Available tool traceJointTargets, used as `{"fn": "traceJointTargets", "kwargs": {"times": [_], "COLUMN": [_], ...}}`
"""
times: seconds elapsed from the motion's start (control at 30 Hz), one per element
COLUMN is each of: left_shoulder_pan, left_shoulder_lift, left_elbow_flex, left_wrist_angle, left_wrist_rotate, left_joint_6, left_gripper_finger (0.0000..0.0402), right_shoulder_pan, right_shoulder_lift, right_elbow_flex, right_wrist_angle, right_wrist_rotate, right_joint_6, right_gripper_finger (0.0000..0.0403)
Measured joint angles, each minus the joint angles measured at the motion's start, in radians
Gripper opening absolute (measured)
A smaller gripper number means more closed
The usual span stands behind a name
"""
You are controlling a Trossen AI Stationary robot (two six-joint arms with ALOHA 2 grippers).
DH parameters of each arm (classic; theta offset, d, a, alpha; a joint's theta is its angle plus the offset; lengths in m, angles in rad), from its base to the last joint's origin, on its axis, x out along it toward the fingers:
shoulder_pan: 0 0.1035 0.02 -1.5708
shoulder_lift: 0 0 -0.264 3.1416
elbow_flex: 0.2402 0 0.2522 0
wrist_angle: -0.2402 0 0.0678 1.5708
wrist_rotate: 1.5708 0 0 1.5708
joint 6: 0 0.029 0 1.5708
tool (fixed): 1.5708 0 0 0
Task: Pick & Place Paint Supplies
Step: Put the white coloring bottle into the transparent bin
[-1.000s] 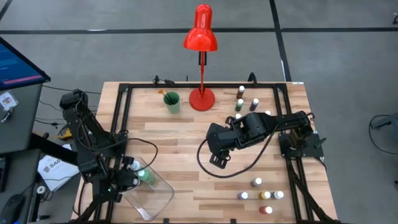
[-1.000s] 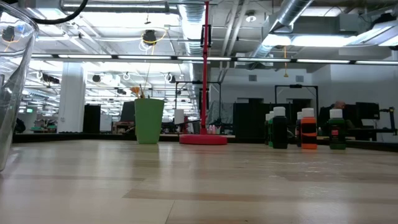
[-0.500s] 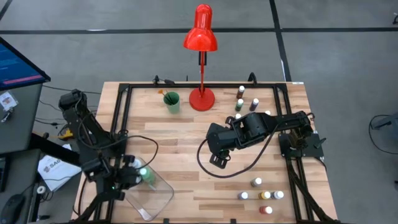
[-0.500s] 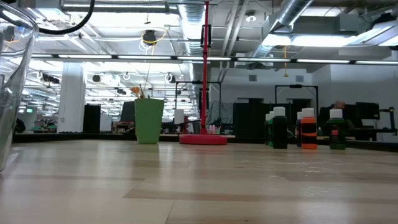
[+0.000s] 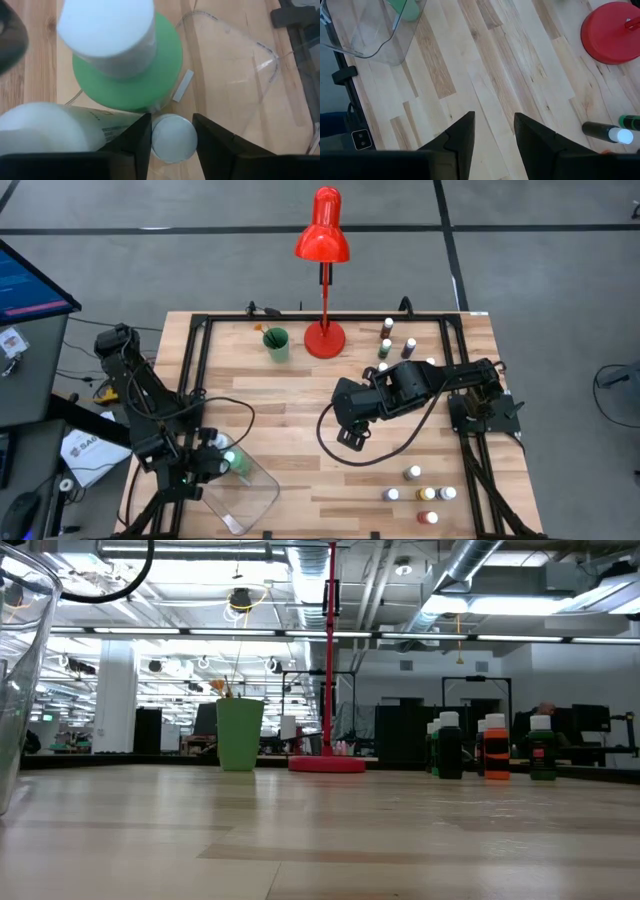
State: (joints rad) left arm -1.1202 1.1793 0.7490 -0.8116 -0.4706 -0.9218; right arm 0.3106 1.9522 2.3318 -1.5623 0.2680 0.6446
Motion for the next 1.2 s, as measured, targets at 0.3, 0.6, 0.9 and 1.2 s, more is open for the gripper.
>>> {"fn": "traceJointTargets", "kwargs": {"times": [0.3,0.6,0.9,1.2], "left_shoulder_pan": [0.0,0.0,0.0,0.0], "left_shoulder_lift": [0.0,0.0,0.0,0.0], "left_elbow_flex": [0.0,0.0,0.0,0.001], "left_wrist_angle": [0.0,0.001,0.005,0.007], "left_wrist_rotate": [0.0,0.0,0.0,0.0], "left_joint_6": [0.0,0.024,0.027,0.027], "left_gripper_finger": [0.0131,0.0131,0.0131,0.0157], "right_shoulder_pan": [0.0,0.0,0.0,0.0], "right_shoulder_lift": [0.0,0.0,0.0,0.0], "right_elbow_flex": [0.0,0.0,0.0,0.0], "right_wrist_angle": [0.0,0.0,0.0,0.0], "right_wrist_rotate": [0.0,0.0,0.0,0.0], "right_joint_6": [0.0,0.0,0.0,0.0], "right_gripper_finger": [0.0136,0.0137,0.0146,0.0149]}}
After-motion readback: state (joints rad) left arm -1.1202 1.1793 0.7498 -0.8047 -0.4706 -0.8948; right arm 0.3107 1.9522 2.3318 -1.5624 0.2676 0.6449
